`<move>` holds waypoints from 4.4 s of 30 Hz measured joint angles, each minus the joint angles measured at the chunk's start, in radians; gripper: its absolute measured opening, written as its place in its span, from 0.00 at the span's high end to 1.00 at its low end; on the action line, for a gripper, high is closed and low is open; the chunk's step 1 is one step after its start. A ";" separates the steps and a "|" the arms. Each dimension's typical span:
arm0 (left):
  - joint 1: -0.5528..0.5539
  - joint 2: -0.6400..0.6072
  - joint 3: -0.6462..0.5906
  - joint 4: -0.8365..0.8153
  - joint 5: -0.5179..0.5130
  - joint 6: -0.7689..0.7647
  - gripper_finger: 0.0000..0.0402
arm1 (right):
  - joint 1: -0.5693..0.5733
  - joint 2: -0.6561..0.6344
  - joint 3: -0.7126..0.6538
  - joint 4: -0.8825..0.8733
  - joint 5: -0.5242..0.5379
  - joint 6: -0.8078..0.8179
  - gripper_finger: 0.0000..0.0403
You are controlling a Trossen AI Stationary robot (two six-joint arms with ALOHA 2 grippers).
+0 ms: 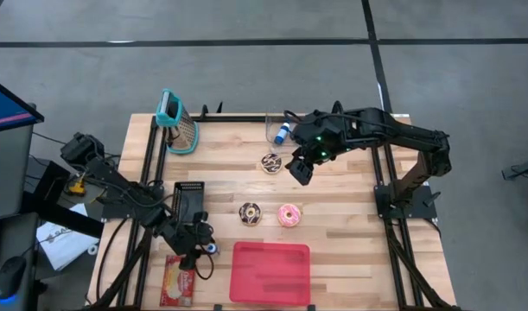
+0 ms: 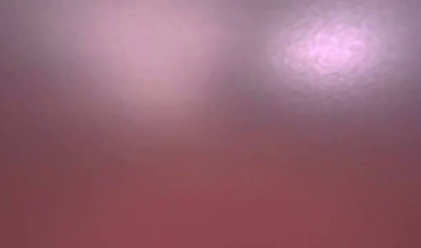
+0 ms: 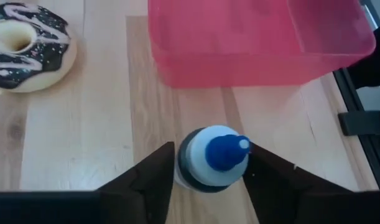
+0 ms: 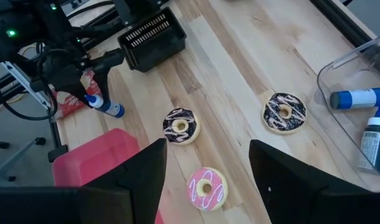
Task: Pick & Place Food Item
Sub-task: Put the blue food coloring bottle into the transparent bin
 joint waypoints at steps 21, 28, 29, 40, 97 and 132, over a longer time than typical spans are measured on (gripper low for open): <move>0.415 -0.207 -0.001 0.309 -0.189 0.054 0.73 | 0.006 0.002 0.000 0.034 0.079 -0.120 0.45; 0.648 -0.216 0.000 0.584 -0.136 0.017 0.73 | -0.007 0.004 0.000 0.068 0.147 -0.213 0.45; 0.672 -0.209 0.001 0.624 -0.130 0.005 0.73 | -0.013 0.004 0.000 0.077 0.152 -0.224 0.45; 0.805 -0.064 0.163 0.693 0.001 0.013 0.73 | -0.074 0.031 0.001 0.170 0.146 -0.299 0.42; 0.850 -0.157 0.372 0.362 0.018 0.171 0.43 | -0.264 0.105 -0.001 0.080 0.128 -0.406 0.67; 0.712 -0.219 0.369 0.161 -0.070 0.027 0.42 | -0.705 0.251 -0.581 0.475 -0.399 -0.388 0.65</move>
